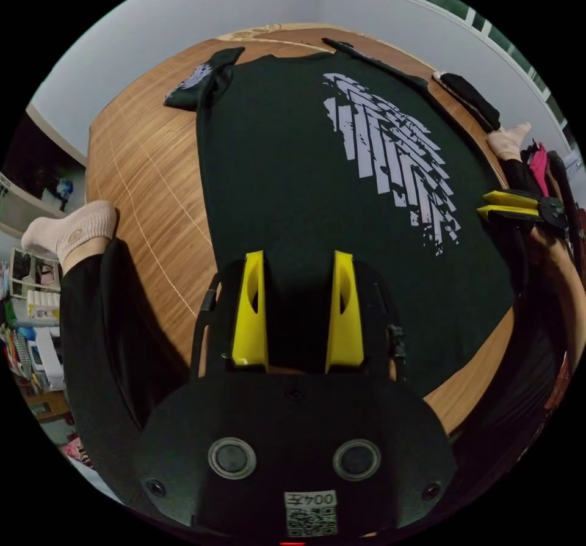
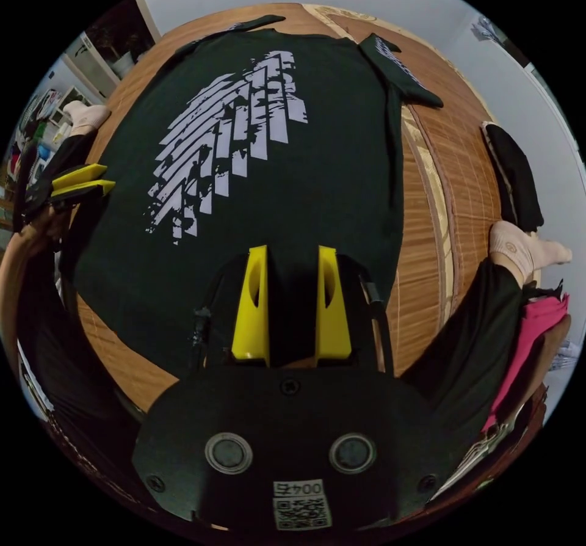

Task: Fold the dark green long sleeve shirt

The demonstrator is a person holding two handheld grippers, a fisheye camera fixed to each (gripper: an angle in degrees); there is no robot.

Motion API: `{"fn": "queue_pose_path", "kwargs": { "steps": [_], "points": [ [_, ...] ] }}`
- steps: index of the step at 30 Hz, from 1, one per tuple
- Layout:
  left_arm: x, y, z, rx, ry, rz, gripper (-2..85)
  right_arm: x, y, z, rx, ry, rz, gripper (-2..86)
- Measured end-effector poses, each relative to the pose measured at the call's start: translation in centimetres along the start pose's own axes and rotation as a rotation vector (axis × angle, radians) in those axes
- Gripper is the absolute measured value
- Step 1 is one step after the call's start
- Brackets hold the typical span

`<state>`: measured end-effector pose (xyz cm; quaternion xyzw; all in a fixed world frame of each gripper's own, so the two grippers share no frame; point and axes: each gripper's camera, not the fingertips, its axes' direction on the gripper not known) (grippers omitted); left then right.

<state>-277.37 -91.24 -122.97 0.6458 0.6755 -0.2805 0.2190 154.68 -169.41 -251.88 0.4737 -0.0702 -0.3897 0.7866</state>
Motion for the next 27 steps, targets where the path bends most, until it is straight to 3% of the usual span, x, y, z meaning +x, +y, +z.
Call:
{"fn": "queue_pose_path", "kwargs": {
  "steps": [8,14,17,22,27],
  "points": [
    [0.1,6.1,-0.9,-0.171,-0.021,0.092,15.1,-0.5,5.0,0.2,-0.079,-0.011,0.050,12.3],
    [1.5,10.5,-1.3,-0.376,0.039,0.320,14.9,-0.9,8.6,0.5,-0.301,-0.054,0.053,12.2],
    [-0.1,11.4,-2.8,-0.313,0.082,0.289,14.5,0.1,9.3,-0.5,-0.302,-0.094,0.081,11.5],
    [-4.9,11.8,-6.9,0.022,0.048,0.085,14.6,1.5,9.3,-4.1,-0.043,-0.124,0.119,10.3],
    [-5.5,11.9,-2.9,-0.088,0.039,0.068,14.7,1.3,7.9,-3.6,-0.047,-0.114,0.093,9.8]
  ]
}}
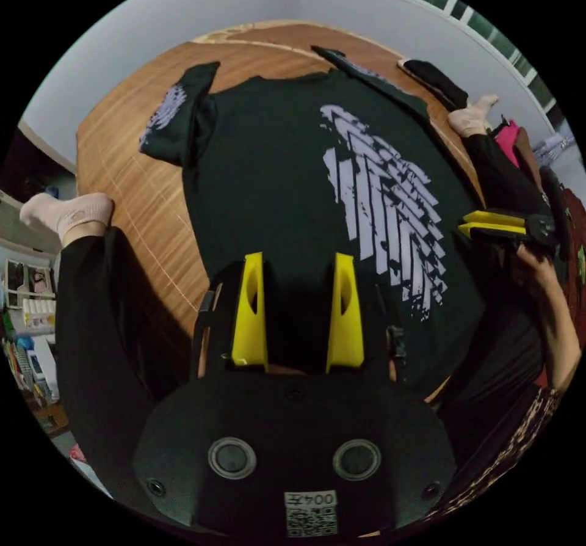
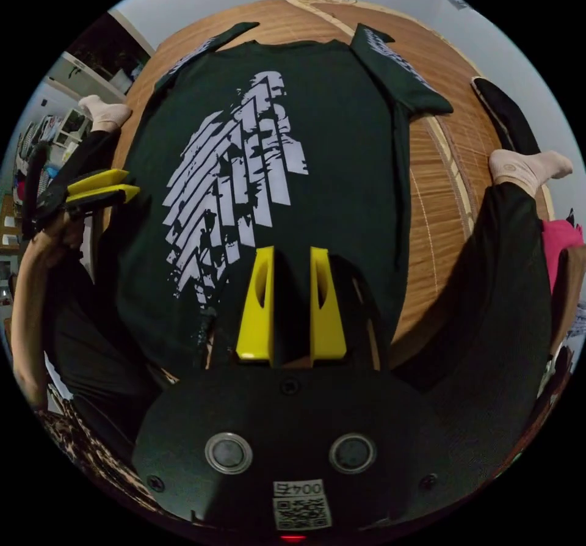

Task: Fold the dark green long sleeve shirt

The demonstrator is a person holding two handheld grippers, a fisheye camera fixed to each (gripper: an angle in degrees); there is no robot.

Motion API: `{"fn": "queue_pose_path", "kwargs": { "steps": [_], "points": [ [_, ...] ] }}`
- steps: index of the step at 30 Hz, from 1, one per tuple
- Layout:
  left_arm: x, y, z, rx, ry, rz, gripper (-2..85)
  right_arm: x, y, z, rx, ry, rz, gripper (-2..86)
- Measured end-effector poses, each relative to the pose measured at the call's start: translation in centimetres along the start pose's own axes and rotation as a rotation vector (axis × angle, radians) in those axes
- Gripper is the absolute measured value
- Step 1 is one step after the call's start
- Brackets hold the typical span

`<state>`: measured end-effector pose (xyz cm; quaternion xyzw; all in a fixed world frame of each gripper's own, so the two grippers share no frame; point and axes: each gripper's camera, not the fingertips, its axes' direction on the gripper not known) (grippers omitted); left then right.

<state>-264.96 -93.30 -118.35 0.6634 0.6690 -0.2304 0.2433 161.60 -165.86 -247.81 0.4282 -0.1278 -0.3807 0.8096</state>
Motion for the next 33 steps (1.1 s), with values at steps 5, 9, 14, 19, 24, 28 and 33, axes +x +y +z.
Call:
{"fn": "queue_pose_path", "kwargs": {
  "steps": [5,9,14,19,24,28,33],
  "points": [
    [1.5,0.7,-1.7,0.205,-0.130,0.013,14.0,1.0,-0.4,-1.0,0.054,-0.117,0.008,9.5],
    [-1.6,0.3,-1.2,0.295,-0.116,-0.103,13.6,3.3,-0.8,-2.5,0.149,-0.243,0.038,8.5],
    [-5.2,0.6,0.9,0.350,-0.024,-0.229,9.9,5.1,-2.7,-5.2,0.261,-0.267,0.016,7.9],
    [-4.6,2.4,1.8,0.352,-0.096,-0.215,7.6,6.9,-10.8,-9.1,0.359,-0.092,-0.031,8.7],
    [-5.6,4.0,1.5,0.364,-0.046,-0.238,6.9,8.9,-21.1,-10.5,0.387,0.015,-0.011,9.6],
    [-5.0,4.6,1.1,0.365,-0.069,-0.231,6.5,10.2,-28.7,-10.6,0.393,0.153,0.038,10.1],
    [-3.9,5.1,0.7,0.365,-0.095,-0.215,6.5,12.0,-35.6,-9.9,0.305,0.157,0.087,11.2]
  ]
}}
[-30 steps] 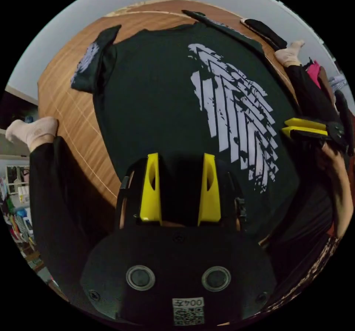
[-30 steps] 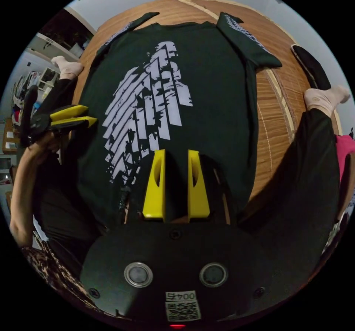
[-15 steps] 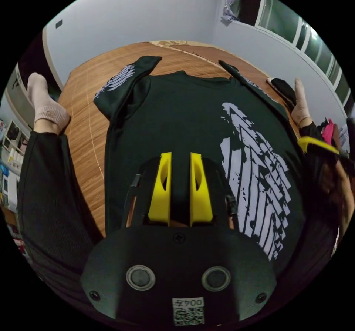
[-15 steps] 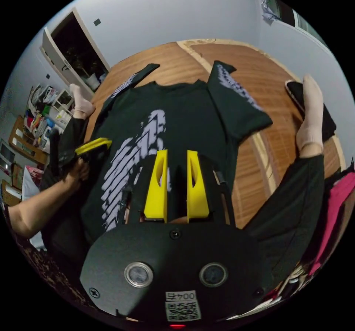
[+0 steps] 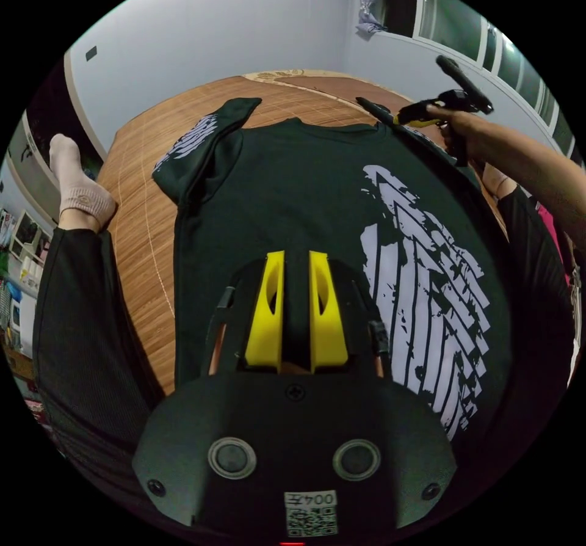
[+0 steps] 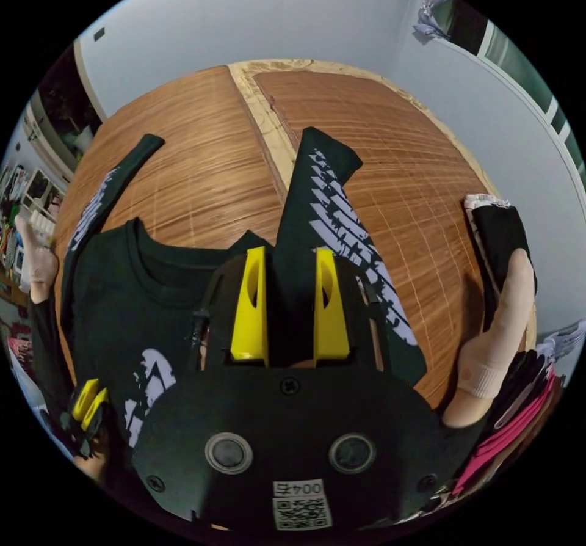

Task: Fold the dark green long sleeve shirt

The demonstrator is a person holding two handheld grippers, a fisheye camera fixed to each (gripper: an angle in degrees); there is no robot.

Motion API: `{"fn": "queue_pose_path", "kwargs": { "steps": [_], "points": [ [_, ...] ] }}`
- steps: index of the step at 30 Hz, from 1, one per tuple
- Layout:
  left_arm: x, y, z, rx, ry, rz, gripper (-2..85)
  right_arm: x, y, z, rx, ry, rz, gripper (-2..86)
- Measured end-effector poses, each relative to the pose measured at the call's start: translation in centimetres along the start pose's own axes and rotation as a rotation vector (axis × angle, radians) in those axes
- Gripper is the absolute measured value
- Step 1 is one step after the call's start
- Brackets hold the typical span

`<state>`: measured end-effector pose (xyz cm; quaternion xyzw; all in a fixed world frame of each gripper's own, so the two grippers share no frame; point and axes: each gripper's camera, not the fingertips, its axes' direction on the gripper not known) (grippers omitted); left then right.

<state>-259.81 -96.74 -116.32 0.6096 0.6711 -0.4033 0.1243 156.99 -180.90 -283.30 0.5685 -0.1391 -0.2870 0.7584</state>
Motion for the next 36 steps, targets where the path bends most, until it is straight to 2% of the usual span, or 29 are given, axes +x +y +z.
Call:
{"fn": "queue_pose_path", "kwargs": {
  "steps": [4,8,14,16,19,23,25,29,32,36],
  "points": [
    [-0.6,0.3,-0.4,0.000,0.041,-0.038,5.5,1.3,-2.8,1.5,-0.076,0.005,0.030,7.5],
    [0.0,0.4,-0.9,0.002,0.035,-0.036,5.1,2.9,-3.9,-1.5,-0.088,0.047,0.009,3.2],
    [0.7,0.3,-1.6,0.001,0.054,-0.046,4.9,11.0,-2.4,-14.7,0.099,0.019,0.036,2.4],
    [1.3,0.1,-1.9,-0.001,0.054,-0.046,4.9,17.3,0.2,-20.8,0.169,-0.002,0.114,2.5],
    [2.3,-0.2,-2.2,-0.001,0.039,-0.039,4.8,27.3,6.1,-25.5,0.203,0.038,0.272,3.2],
    [3.4,-0.6,-2.6,-0.001,0.032,-0.034,4.9,40.2,16.5,-23.3,0.039,-0.004,0.602,6.0],
    [4.1,-0.9,-2.9,-0.001,0.035,-0.036,4.9,43.9,24.0,-24.0,0.117,-0.036,0.778,6.3],
    [5.1,-1.5,-3.3,0.000,0.035,-0.037,4.9,41.9,28.3,-26.2,0.252,0.004,0.715,6.0],
    [6.1,-2.1,-3.6,0.000,0.033,-0.036,5.0,37.2,26.9,-26.8,0.273,0.025,0.496,6.5],
    [7.3,-3.0,-4.2,0.001,0.036,-0.037,5.1,31.1,23.9,-26.6,0.291,-0.229,0.358,6.6]
  ]
}}
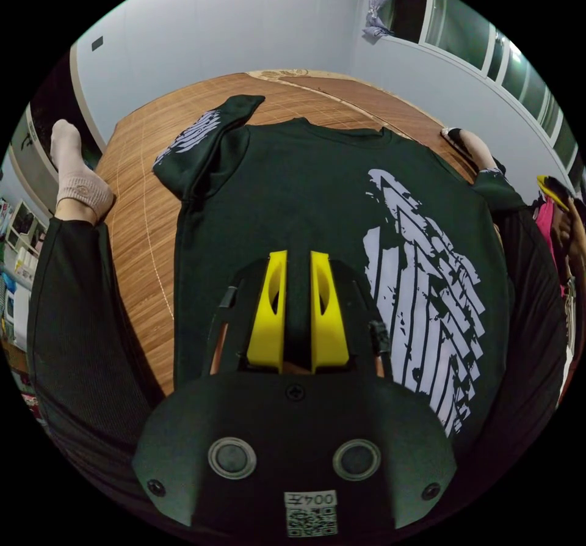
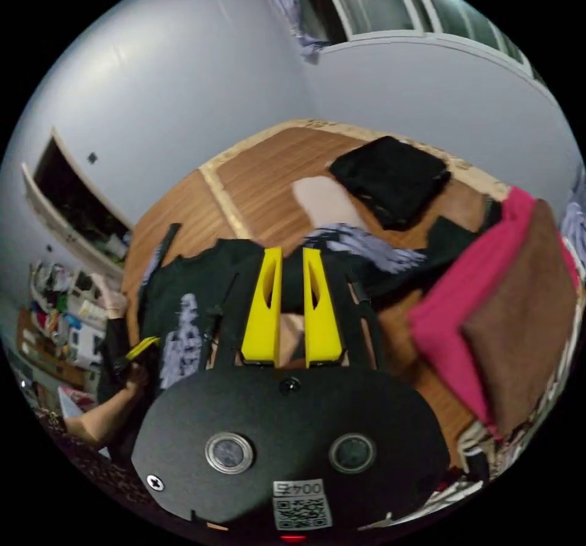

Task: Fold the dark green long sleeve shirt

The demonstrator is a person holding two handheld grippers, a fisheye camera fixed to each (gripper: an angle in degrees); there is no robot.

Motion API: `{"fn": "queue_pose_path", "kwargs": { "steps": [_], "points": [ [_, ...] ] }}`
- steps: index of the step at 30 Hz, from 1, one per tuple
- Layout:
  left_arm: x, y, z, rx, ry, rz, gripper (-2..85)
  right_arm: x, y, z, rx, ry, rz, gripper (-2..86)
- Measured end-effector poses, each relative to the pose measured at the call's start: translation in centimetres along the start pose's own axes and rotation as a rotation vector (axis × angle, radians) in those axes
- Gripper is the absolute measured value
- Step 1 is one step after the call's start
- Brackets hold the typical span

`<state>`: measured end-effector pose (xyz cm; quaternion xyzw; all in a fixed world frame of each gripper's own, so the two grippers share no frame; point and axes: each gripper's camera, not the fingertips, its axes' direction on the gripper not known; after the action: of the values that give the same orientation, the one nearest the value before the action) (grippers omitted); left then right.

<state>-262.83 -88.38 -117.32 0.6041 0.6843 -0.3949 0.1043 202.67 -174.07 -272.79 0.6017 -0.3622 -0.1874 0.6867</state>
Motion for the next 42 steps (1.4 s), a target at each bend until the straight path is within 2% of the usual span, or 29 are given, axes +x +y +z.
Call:
{"fn": "queue_pose_path", "kwargs": {
  "steps": [5,7,11,13,18,25,30,33,34,38,42],
  "points": [
    [1.6,-1.1,-0.7,0.000,0.000,0.000,5.3,-7.2,2.5,5.4,-0.105,-0.265,-0.037,9.9],
    [2.3,-1.7,-1.1,0.000,0.004,-0.002,5.5,-9.4,4.8,8.6,-0.102,-0.269,-0.048,13.4],
    [3.2,-2.9,-1.9,-0.007,0.018,0.000,6.3,-10.9,8.0,12.0,-0.083,-0.194,-0.097,13.8],
    [3.9,-4.8,-3.1,-0.009,0.043,0.037,7.2,-11.6,8.8,14.0,-0.158,-0.173,-0.172,13.5],
    [3.0,-14.0,-7.4,0.209,-0.087,0.051,9.3,-10.8,8.1,16.7,-0.255,-0.273,-0.149,12.9],
    [0.2,-32.1,-1.9,0.006,-0.211,0.104,13.7,-8.8,8.4,17.9,-0.254,-0.270,-0.109,13.8],
    [-0.1,-37.9,2.5,-0.169,-0.233,0.150,14.0,-7.2,8.5,19.3,-0.305,-0.336,-0.054,13.6],
    [-2.0,-39.7,2.2,-0.140,-0.171,0.070,11.7,-6.7,8.8,20.0,-0.315,-0.343,-0.060,13.4],
    [-3.1,-40.3,1.9,-0.141,-0.093,0.033,9.6,-6.6,8.9,20.1,-0.299,-0.340,-0.065,13.3],
    [-5.7,-41.3,-0.2,-0.150,-0.050,-0.064,3.8,-6.3,9.1,20.6,-0.279,-0.319,-0.085,12.5],
    [-8.2,-42.6,-8.9,-0.005,0.023,-0.071,2.1,-6.0,9.5,21.0,-0.252,-0.330,-0.096,11.6]
  ]
}}
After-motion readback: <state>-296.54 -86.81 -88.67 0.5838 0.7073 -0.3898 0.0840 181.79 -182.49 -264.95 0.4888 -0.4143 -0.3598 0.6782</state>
